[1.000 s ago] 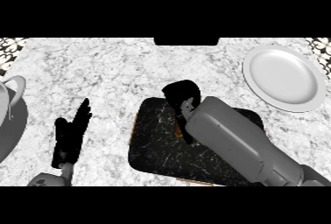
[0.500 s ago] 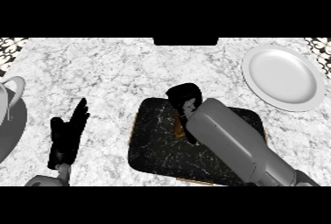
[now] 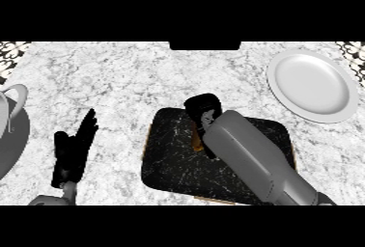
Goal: Pick the sweet potato from the tray and place it in the plate
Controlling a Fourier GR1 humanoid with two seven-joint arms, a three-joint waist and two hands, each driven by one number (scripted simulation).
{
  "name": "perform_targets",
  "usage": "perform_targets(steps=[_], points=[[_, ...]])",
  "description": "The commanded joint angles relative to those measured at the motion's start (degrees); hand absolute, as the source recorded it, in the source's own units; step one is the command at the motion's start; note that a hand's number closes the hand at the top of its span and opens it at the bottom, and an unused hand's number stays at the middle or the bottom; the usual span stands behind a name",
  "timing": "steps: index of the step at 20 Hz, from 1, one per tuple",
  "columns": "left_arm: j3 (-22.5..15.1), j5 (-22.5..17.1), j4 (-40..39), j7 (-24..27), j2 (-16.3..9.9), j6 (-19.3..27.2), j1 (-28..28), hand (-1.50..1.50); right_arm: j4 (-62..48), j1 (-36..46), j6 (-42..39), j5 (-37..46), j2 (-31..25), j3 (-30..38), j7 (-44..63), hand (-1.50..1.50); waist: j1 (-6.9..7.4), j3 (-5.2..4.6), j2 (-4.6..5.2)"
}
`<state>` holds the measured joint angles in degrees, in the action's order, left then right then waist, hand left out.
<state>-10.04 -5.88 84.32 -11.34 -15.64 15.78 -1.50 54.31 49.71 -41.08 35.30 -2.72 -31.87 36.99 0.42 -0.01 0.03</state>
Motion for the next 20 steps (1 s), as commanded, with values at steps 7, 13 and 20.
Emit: perform_targets(steps=[7,13,20], points=[[0.29,4.02,-0.70,-0.26,3.47,1.25,-1.03,0.00,-5.86,0.41,0.57,7.88,-2.92,0.45,-13.66,1.50,0.27,0.02,0.15],[2.15,3.84,-0.47,-1.55,3.43,-1.50,-1.06,0.00,-5.03,-1.18,4.21,14.11,1.35,0.46,-13.84,1.50,0.06,0.01,0.05],[4.19,2.46,0.11,-0.90,1.02,-4.11,0.13,0.00,1.85,0.74,12.38,21.41,-1.84,-1.16,-11.74,1.50,0.17,0.02,-0.13]])
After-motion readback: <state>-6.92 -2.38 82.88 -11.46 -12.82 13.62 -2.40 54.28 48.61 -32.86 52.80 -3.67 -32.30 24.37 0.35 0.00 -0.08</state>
